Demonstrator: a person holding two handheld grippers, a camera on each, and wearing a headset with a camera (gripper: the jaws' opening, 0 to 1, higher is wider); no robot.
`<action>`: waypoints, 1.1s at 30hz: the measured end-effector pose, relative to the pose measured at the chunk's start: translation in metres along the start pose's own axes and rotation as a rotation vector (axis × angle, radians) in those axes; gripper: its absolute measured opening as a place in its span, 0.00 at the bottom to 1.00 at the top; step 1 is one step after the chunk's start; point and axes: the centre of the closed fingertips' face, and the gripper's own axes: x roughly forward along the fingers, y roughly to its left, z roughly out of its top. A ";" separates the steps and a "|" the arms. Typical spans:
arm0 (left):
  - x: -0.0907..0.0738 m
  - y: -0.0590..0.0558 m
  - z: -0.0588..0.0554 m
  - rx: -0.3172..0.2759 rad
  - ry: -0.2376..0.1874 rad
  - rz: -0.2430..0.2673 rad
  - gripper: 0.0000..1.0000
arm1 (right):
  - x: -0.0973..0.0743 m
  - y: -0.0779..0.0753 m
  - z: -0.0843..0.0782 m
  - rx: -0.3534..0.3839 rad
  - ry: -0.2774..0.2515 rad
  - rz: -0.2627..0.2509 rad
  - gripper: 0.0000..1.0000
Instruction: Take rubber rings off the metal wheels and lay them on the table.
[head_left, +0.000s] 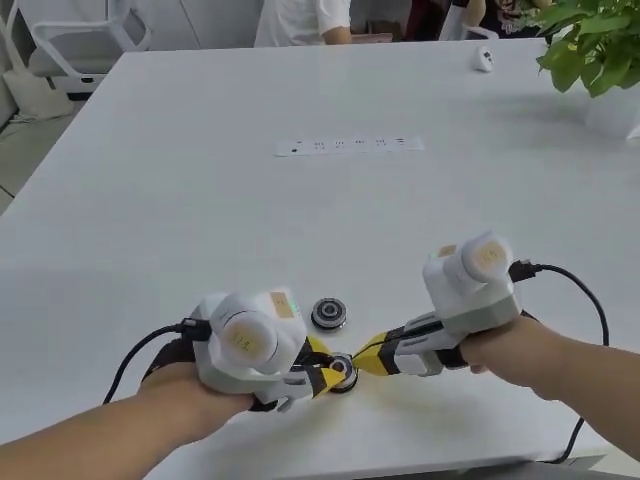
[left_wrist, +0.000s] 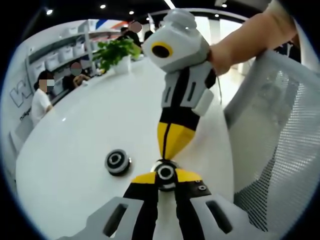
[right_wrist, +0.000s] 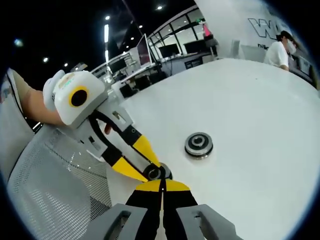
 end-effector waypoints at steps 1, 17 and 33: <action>0.000 0.000 0.000 -0.002 0.001 0.000 0.11 | 0.000 0.000 0.000 0.003 -0.001 0.001 0.00; -0.001 0.000 -0.001 -0.004 0.008 0.000 0.11 | 0.001 0.006 0.001 0.002 -0.004 0.025 0.00; -0.001 -0.001 -0.001 -0.004 0.008 -0.003 0.11 | 0.002 0.012 0.003 0.005 -0.016 0.058 0.00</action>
